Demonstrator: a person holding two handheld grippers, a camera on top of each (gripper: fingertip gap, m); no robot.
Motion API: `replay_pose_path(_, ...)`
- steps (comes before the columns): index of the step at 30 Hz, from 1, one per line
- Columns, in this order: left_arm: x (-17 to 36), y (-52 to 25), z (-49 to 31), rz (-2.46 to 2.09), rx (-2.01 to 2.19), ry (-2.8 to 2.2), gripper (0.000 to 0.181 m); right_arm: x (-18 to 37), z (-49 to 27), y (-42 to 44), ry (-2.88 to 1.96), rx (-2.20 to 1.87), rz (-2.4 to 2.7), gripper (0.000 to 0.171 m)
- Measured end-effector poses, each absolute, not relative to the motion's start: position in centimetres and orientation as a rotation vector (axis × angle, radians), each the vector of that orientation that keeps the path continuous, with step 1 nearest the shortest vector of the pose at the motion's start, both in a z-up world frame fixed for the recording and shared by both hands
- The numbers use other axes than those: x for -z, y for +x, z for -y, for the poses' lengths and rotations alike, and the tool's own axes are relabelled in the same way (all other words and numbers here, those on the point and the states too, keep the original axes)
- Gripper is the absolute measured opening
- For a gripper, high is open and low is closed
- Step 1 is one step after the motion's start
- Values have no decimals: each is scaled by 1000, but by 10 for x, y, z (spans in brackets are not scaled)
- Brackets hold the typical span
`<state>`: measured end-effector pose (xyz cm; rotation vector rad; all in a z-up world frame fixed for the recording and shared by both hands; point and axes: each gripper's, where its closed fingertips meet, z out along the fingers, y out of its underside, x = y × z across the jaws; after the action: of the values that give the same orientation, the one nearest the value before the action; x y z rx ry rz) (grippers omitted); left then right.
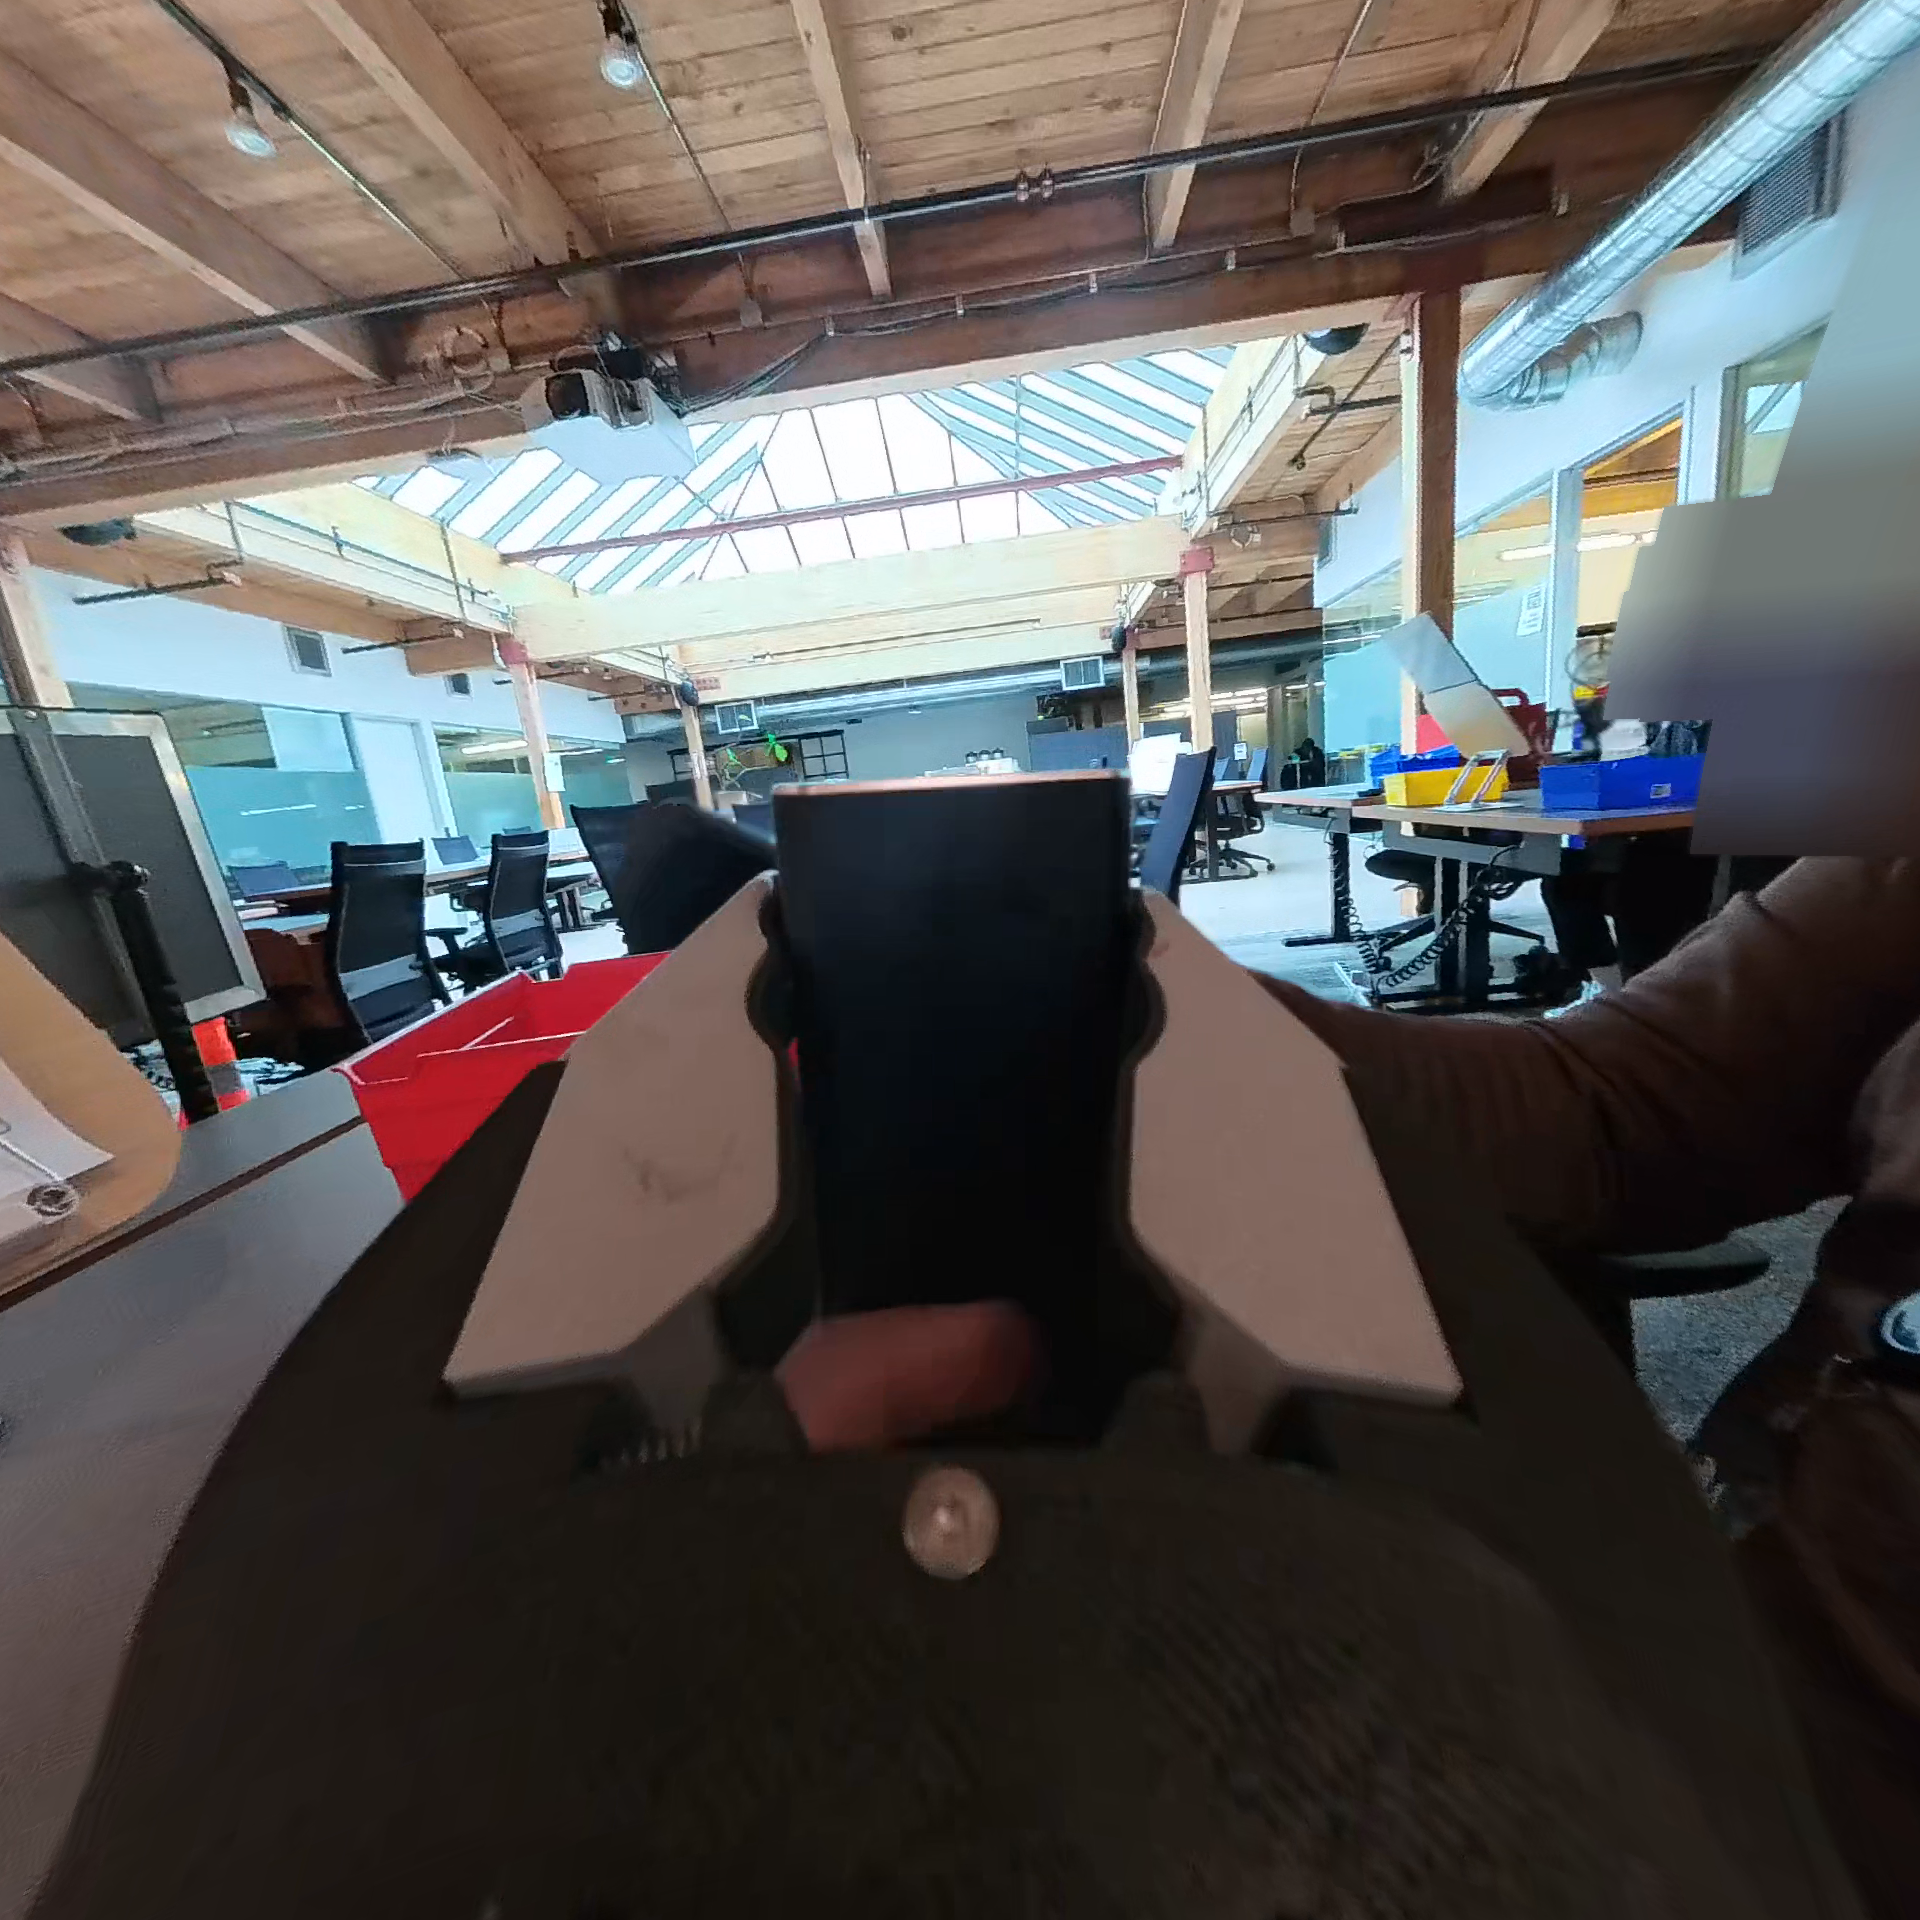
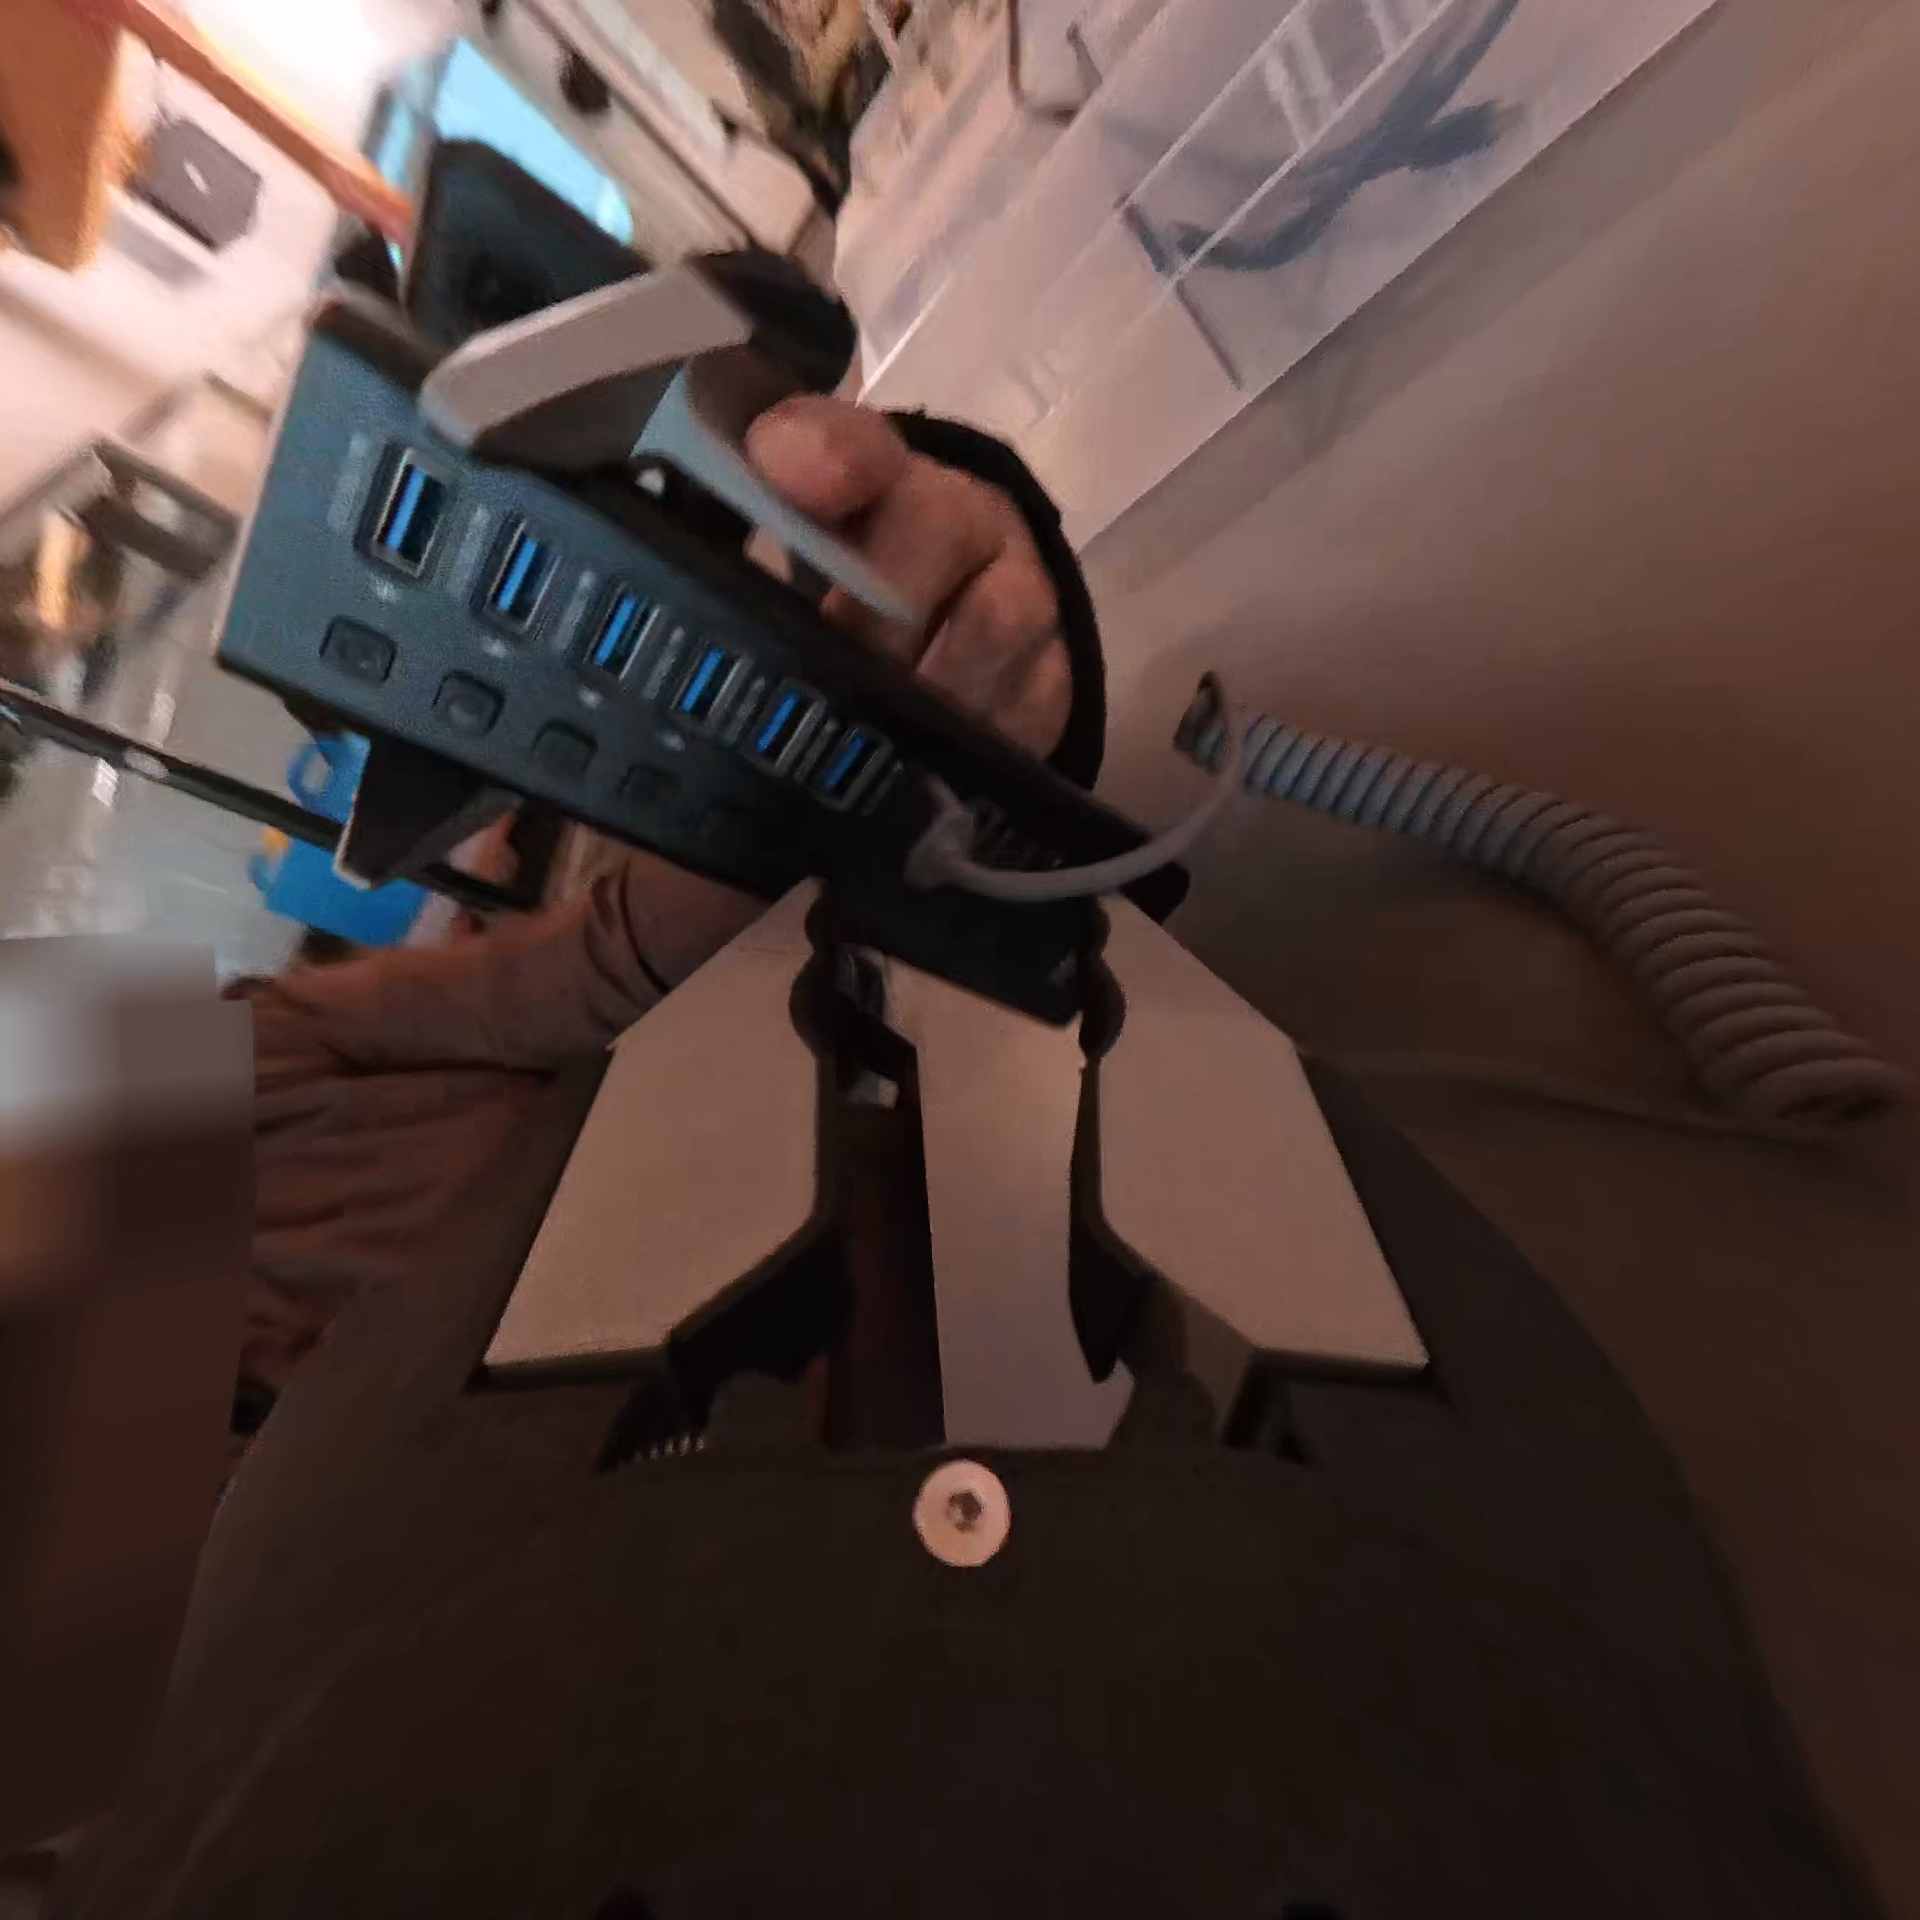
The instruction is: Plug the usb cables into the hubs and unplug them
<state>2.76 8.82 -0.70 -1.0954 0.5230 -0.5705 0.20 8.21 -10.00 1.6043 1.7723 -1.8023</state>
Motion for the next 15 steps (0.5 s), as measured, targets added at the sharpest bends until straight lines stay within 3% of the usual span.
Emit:
replay_pose_path(4, 13, 33, -92, -554, 534, -1120, 63, 93, -91, -8, 1591, 1934, -1587, 43)
replay_pose_path(7, 20, 37, -97, -577, 481, -1149, 63, 91, -93, -10, 1569, 1991, -1558, 21)
replay_pose_path(12, 24, 28, -107, -531, 379, -1189, 62, 79, -117, -16, 1716, 2127, -1649, 1)
replay_pose_path(15, 28, 26, -112, -520, 324, -1209, 62, 62, -132, -13, 1757, 2241, -1663, 0)
